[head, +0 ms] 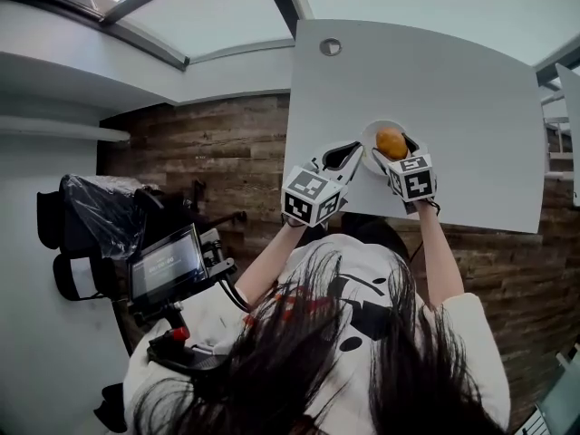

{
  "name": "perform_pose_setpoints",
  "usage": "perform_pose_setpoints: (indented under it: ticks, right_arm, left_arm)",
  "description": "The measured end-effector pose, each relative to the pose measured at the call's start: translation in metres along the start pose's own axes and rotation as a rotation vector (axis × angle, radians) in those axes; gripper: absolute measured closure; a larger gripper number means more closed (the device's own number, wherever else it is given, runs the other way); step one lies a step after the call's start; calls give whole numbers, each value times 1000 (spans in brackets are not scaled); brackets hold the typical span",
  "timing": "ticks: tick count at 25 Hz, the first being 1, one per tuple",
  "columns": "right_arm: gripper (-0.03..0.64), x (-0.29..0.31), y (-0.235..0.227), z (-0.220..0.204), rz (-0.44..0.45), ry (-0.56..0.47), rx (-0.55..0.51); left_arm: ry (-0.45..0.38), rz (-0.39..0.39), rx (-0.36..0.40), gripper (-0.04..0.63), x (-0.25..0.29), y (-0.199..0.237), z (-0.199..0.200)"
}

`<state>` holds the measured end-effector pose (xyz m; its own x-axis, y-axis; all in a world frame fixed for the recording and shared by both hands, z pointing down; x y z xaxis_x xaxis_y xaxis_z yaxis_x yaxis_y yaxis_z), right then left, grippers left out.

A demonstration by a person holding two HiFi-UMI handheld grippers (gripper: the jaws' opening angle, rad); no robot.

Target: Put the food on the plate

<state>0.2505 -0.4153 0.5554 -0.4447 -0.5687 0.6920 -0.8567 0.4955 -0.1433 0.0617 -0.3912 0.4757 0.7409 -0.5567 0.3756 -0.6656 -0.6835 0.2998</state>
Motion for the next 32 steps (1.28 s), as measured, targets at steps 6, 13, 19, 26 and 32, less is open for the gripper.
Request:
perform_pose_setpoints:
  ticks: [6,13,19,26,32]
  right_arm:
    - [245,16,0,-3,36,40,-30]
    - [245,24,0,-9,38,62,-33]
    - [245,23,1,-12,39,55,-29]
    - [244,25,0,-13,34,89,-37]
    - [244,26,-4,-15,39,100,1]
  left_arm:
    - [7,18,-8,589,0,2,-1]
    - [6,29,-11,589,-1,6,-1]
    - [10,23,-8,589,-1,6,-2]
    - [15,14,-4,589,0,4,-3]
    - [18,16,-4,589,2,4,-3]
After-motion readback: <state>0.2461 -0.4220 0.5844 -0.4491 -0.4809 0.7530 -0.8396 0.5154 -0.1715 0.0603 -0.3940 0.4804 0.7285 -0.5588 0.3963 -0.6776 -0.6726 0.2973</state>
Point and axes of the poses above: the fingertips, and each gripper's own axes: x forward along the fingers, y to its left, z out of its top, the point moved 10 cm from there along -x, backward along the fingers, and after that the axes turned 2 degrees about z, right-handed, at the moved point
